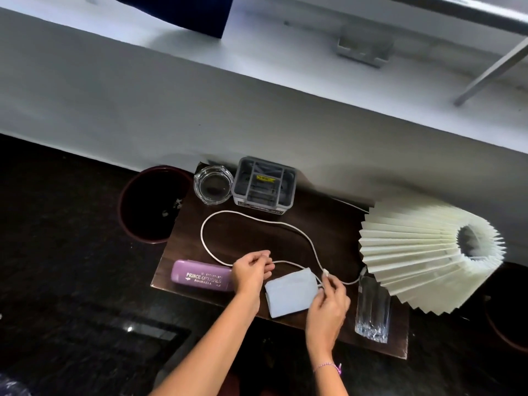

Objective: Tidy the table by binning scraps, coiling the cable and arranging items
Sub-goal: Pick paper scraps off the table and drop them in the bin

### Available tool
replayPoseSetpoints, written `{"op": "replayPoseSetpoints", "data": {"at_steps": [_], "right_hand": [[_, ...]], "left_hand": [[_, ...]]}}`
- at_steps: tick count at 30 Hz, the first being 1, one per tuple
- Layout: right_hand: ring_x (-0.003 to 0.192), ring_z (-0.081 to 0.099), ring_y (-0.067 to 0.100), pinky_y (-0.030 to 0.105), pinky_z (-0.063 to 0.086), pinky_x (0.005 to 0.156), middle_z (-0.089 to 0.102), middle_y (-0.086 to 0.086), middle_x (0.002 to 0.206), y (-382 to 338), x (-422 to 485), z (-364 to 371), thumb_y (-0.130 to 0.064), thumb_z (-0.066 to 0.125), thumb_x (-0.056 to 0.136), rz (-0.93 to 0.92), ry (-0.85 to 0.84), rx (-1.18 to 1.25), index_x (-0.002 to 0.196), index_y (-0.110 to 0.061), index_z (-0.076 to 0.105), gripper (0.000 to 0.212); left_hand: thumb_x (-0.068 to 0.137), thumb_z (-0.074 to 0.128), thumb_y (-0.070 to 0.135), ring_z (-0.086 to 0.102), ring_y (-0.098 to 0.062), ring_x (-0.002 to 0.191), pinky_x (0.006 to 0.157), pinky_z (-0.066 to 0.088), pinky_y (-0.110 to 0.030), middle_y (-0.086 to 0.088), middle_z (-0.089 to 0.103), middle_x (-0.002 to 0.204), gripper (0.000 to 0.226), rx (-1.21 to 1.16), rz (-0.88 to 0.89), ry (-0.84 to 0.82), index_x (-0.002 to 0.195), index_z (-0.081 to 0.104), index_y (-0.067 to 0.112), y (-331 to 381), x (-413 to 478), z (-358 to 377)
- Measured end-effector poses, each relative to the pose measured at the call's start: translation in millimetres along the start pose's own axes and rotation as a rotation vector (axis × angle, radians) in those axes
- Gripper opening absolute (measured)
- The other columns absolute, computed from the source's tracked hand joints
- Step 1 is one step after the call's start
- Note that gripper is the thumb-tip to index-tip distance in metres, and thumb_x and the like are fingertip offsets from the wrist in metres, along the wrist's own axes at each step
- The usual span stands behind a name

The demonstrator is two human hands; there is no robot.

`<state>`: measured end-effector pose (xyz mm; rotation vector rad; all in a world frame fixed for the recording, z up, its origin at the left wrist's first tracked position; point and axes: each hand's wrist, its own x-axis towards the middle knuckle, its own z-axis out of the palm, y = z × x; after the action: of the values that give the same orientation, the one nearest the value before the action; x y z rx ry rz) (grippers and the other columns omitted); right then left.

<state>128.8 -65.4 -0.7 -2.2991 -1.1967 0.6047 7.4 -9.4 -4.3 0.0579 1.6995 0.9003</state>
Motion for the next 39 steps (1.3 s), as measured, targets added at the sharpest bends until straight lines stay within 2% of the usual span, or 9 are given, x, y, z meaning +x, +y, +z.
{"op": "replayPoseSetpoints", "data": {"at_steps": [6,9,16,22,28,30,33,36,39], "right_hand": [[0.105,0.041,0.007,0.012,0.034,0.090,0.056,-0.002,0.123,-67,-16,34,0.004,0.055,0.085,-0.301,-0.159,0.115,0.122,-0.012,0.059,0.040],[0.109,0.038,0.004,0.008,0.029,0.095,0.054,-0.004,0.128,-93,-25,56,0.004,0.053,0.084,-0.365,-0.281,0.120,0.126,-0.015,0.056,0.046],[0.111,0.031,-0.003,-0.002,0.025,0.095,0.049,-0.007,0.134,-130,-47,90,-0.002,0.050,0.087,-0.529,-0.505,0.074,0.130,-0.017,0.051,0.046],[0.118,0.035,0.008,0.022,0.038,0.100,0.044,-0.007,0.137,-147,-55,107,-0.004,0.051,0.087,-0.574,-0.579,0.079,0.121,-0.023,0.057,0.040],[0.114,0.034,0.002,0.000,0.023,0.094,0.045,-0.007,0.134,-153,-59,119,-0.002,0.049,0.087,-0.575,-0.593,0.050,0.118,-0.024,0.056,0.039],[0.114,0.036,0.003,0.000,0.026,0.093,0.045,-0.008,0.133,-155,-59,122,-0.002,0.048,0.086,-0.566,-0.581,0.040,0.117,-0.025,0.057,0.040],[0.114,0.039,0.005,0.004,0.031,0.094,0.047,-0.007,0.131,-155,-57,125,0.001,0.048,0.085,-0.561,-0.562,0.049,0.114,-0.024,0.059,0.040],[0.113,0.039,0.004,0.020,0.043,0.093,0.046,-0.007,0.129,-151,-57,127,0.001,0.048,0.086,-0.515,-0.544,0.049,0.114,-0.025,0.059,0.040],[0.113,0.041,0.006,0.021,0.044,0.089,0.047,-0.005,0.124,-144,-57,127,0.000,0.048,0.088,-0.441,-0.487,0.065,0.113,-0.023,0.060,0.036]], "left_hand": [[0.087,0.061,0.015,0.065,-0.016,0.070,0.054,0.055,-0.018,-0.006,0.064,0.080,0.012,-0.152,-0.115,-0.169,0.098,0.066,0.012,25,-1,-14],[0.086,0.062,0.010,0.064,-0.013,0.071,0.050,0.053,-0.015,-0.004,0.067,0.079,0.016,-0.220,-0.062,-0.107,0.100,0.068,0.005,41,10,-33],[0.082,0.065,0.003,0.064,-0.019,0.072,0.065,0.055,-0.024,-0.008,0.066,0.074,0.006,-0.318,-0.045,0.020,0.087,0.068,0.002,70,36,-89],[0.082,0.058,-0.010,0.062,-0.017,0.067,0.054,0.055,-0.012,-0.011,0.062,0.072,0.010,-0.355,0.051,0.155,0.091,0.064,-0.010,89,56,-128],[0.083,0.057,-0.011,0.060,-0.006,0.051,0.054,0.052,-0.012,-0.004,0.062,0.059,0.018,-0.358,0.126,0.313,0.072,0.063,0.002,146,99,-162],[0.084,0.060,-0.002,0.064,-0.012,0.065,0.065,0.054,-0.021,-0.005,0.067,0.072,0.011,-0.359,0.155,0.316,0.093,0.065,0.000,170,113,-170],[0.084,0.065,0.017,0.059,-0.024,0.098,0.081,0.051,-0.036,-0.011,0.063,0.107,0.036,-0.270,0.137,0.322,0.118,0.059,0.007,192,128,-183],[0.085,0.064,0.021,0.057,-0.018,0.084,0.072,0.049,-0.034,-0.009,0.062,0.099,0.036,-0.184,0.143,0.331,0.118,0.060,0.008,189,132,-193],[0.087,0.061,0.018,0.052,-0.013,0.066,0.061,0.044,-0.029,-0.003,0.058,0.077,0.026,-0.159,0.096,0.339,0.110,0.063,0.005,163,129,-201]]}}
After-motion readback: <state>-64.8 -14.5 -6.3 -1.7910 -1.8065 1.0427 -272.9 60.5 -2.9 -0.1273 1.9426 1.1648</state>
